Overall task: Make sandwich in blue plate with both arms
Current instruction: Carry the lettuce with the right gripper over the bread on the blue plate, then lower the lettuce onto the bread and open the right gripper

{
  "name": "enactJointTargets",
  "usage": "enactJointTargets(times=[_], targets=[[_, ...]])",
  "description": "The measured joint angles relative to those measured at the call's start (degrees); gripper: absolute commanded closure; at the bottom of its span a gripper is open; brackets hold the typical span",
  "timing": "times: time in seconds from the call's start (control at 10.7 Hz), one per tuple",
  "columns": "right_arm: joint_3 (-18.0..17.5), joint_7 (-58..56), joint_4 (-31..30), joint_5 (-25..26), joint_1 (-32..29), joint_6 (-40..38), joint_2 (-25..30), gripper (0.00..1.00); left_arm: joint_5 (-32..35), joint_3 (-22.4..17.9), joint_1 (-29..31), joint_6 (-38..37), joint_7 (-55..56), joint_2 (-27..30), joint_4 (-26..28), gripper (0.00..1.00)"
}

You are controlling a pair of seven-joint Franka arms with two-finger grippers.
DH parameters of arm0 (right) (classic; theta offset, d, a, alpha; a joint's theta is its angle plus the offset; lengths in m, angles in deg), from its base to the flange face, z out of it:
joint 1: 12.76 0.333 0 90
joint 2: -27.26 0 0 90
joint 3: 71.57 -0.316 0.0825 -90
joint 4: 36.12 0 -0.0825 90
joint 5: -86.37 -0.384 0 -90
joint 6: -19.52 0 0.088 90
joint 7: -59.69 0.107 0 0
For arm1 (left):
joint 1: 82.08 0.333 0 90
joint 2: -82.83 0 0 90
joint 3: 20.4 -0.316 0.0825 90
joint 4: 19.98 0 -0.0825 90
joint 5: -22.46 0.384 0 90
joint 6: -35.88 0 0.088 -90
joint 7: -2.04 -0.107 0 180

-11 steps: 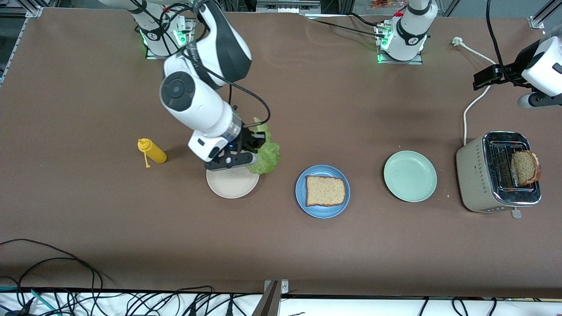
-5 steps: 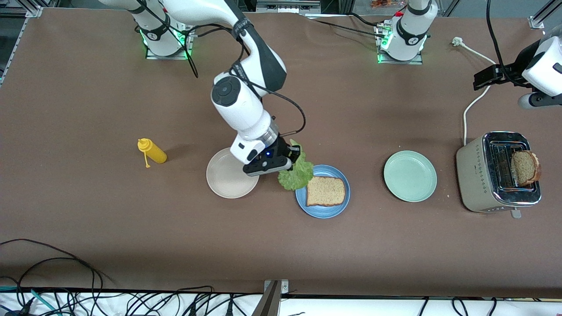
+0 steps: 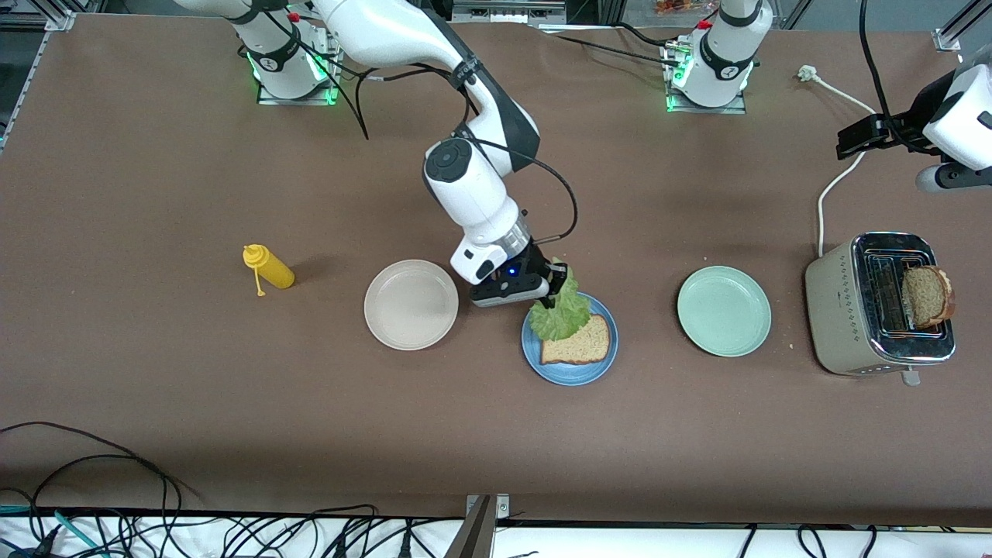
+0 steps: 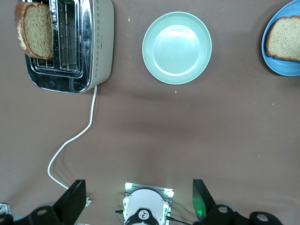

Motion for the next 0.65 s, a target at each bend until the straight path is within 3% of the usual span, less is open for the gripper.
enactJointTargets(times=[0.28, 0.65], targets=[[0.0, 3.6, 5.0, 0.0, -0.1, 3.0, -5.3, 1.00, 0.0, 0.0, 0.0, 0.0, 0.0, 0.0, 0.0, 0.00], [0.1, 3.9, 5.8, 0.0, -0.9, 5.1, -7.8, 1.00, 0.0, 0.0, 0.0, 0.0, 0.0, 0.0, 0.0, 0.00]])
